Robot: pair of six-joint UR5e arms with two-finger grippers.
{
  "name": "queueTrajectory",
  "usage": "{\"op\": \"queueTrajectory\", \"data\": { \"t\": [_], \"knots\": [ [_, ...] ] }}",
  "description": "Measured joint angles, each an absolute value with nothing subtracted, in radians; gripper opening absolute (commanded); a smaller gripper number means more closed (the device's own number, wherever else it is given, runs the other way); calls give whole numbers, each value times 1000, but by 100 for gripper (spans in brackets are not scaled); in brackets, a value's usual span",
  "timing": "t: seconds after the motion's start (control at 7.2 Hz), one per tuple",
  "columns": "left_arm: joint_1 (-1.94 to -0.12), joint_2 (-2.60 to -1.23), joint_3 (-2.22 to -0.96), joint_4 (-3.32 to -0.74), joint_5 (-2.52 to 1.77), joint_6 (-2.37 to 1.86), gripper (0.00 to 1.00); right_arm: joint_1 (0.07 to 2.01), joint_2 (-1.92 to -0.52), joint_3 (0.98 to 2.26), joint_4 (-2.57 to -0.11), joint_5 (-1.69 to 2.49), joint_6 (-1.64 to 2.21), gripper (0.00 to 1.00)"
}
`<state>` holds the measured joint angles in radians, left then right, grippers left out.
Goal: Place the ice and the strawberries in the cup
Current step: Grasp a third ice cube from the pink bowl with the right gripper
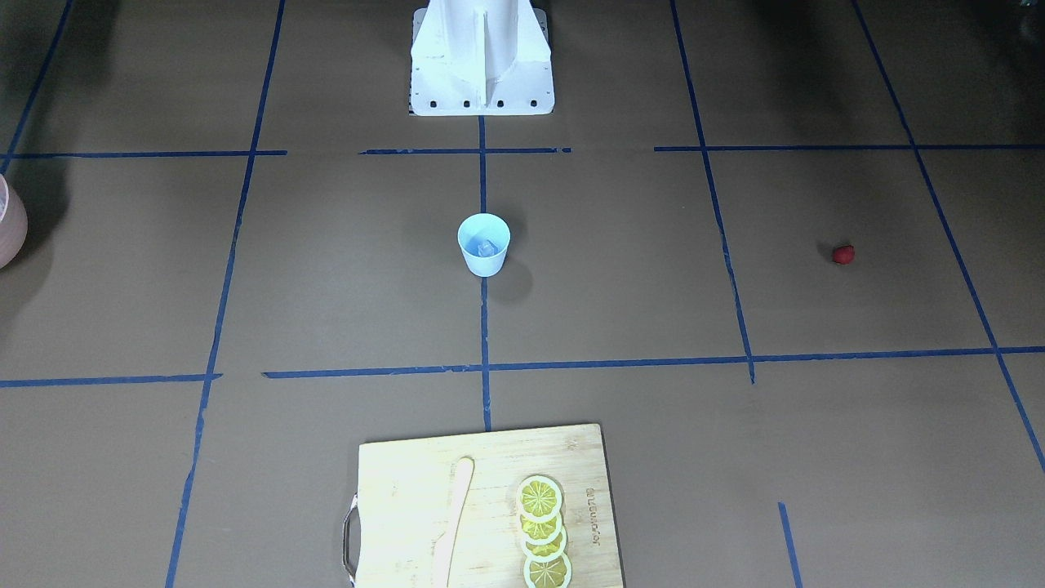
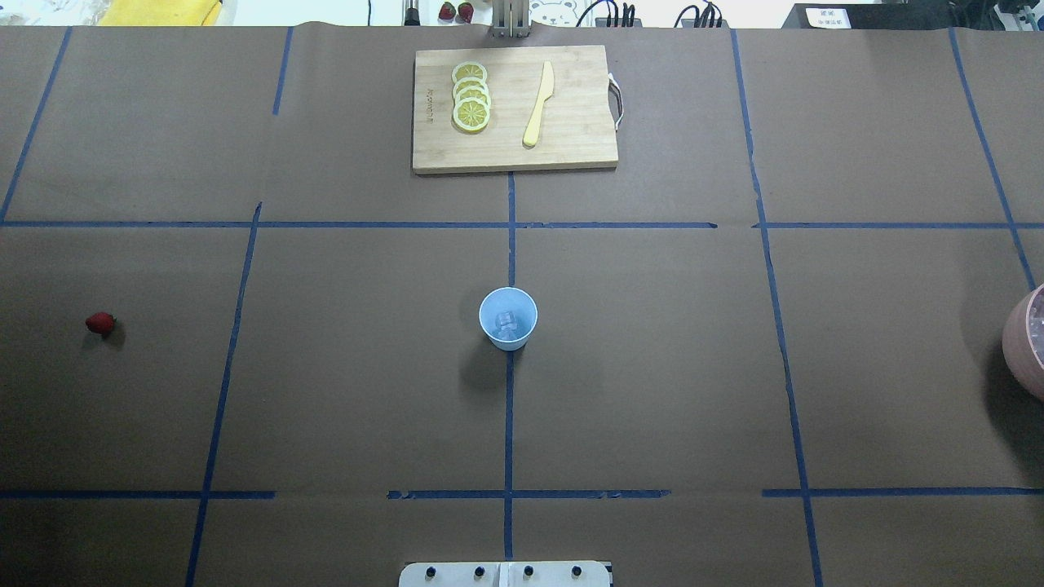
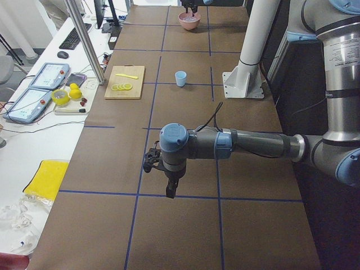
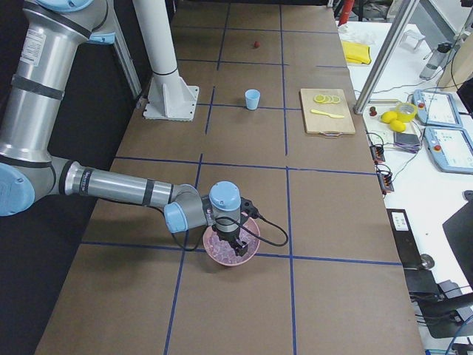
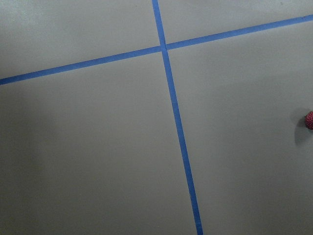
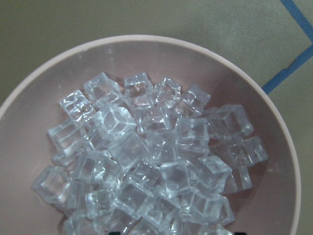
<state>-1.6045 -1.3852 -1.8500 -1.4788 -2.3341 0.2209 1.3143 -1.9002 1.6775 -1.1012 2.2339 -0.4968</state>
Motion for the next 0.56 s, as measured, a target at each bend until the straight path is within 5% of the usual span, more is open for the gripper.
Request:
{"op": "queueTrajectory", "data": {
  "t": [0.56],
  "knots": [
    [-1604, -1385, -1849, -1479, -2334, 221, 100, 1312, -1895, 1660, -1111, 2215, -493, 68]
  ]
}}
